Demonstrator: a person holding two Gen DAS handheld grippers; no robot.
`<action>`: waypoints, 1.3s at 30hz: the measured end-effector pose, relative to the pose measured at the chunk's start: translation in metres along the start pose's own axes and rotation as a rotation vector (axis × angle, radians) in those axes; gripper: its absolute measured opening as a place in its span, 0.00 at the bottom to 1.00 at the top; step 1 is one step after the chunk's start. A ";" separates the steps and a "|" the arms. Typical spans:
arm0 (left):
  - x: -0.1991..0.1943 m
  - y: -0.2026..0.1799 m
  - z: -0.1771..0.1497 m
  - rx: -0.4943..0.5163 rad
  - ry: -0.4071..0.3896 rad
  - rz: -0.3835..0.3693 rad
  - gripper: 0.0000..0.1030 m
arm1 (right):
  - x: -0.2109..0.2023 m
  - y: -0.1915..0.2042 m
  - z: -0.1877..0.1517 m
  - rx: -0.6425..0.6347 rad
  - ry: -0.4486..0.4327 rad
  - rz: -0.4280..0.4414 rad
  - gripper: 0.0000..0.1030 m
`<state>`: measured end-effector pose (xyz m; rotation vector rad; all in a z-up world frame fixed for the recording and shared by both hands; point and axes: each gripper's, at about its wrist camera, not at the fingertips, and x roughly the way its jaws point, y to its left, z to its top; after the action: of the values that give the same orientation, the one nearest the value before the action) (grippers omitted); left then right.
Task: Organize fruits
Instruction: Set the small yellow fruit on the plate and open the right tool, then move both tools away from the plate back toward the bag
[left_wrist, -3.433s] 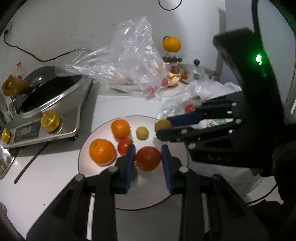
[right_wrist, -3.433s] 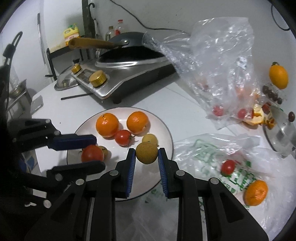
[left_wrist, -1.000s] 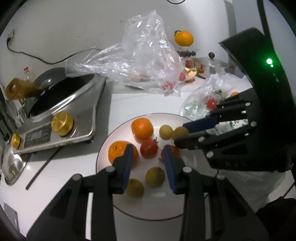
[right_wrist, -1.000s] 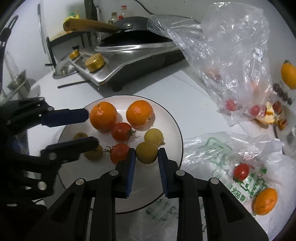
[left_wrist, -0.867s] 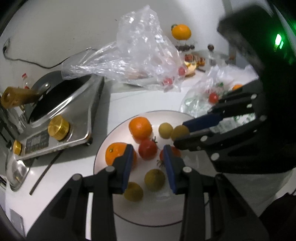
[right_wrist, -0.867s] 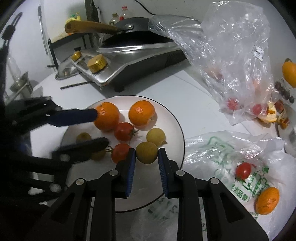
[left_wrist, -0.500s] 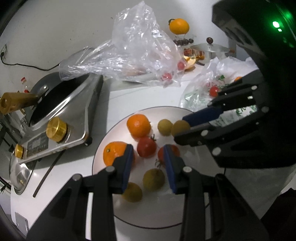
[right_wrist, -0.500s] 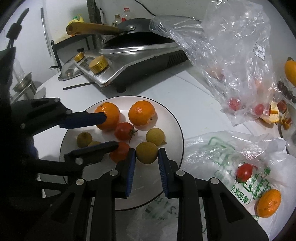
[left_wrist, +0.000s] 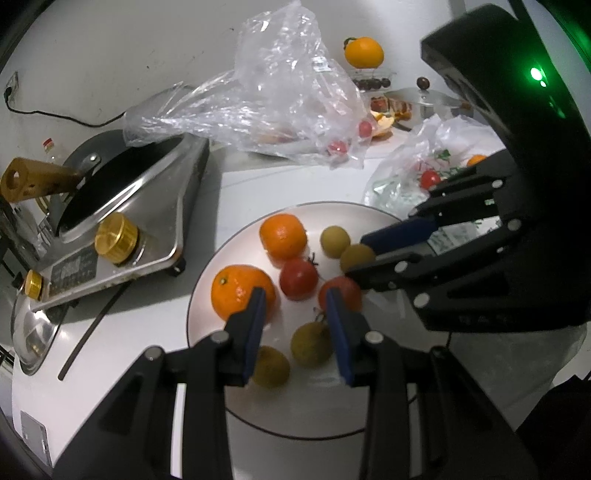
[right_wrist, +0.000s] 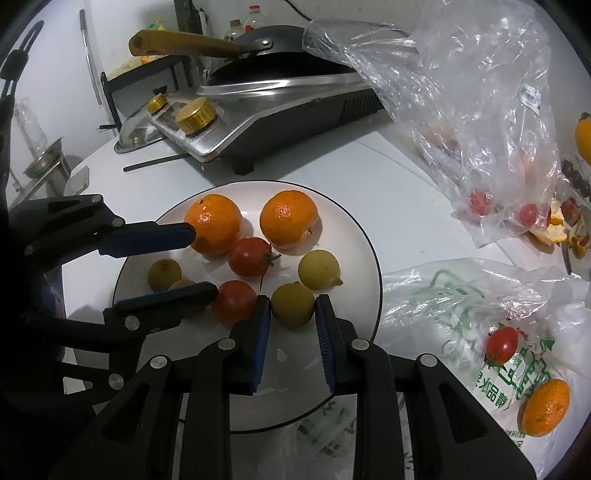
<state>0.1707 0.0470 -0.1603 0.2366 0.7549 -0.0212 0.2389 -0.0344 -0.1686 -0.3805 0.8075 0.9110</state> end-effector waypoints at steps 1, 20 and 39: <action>0.000 0.001 0.000 -0.002 0.000 -0.001 0.34 | 0.000 0.000 0.000 -0.002 0.001 -0.002 0.26; -0.003 -0.004 0.000 -0.004 -0.001 -0.009 0.34 | -0.026 0.000 -0.004 -0.009 -0.026 -0.058 0.35; -0.038 -0.009 -0.007 -0.027 -0.037 0.020 0.34 | -0.043 0.004 -0.015 -0.011 -0.063 -0.094 0.35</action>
<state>0.1376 0.0376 -0.1411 0.2173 0.7152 0.0035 0.2138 -0.0647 -0.1454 -0.3948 0.7216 0.8358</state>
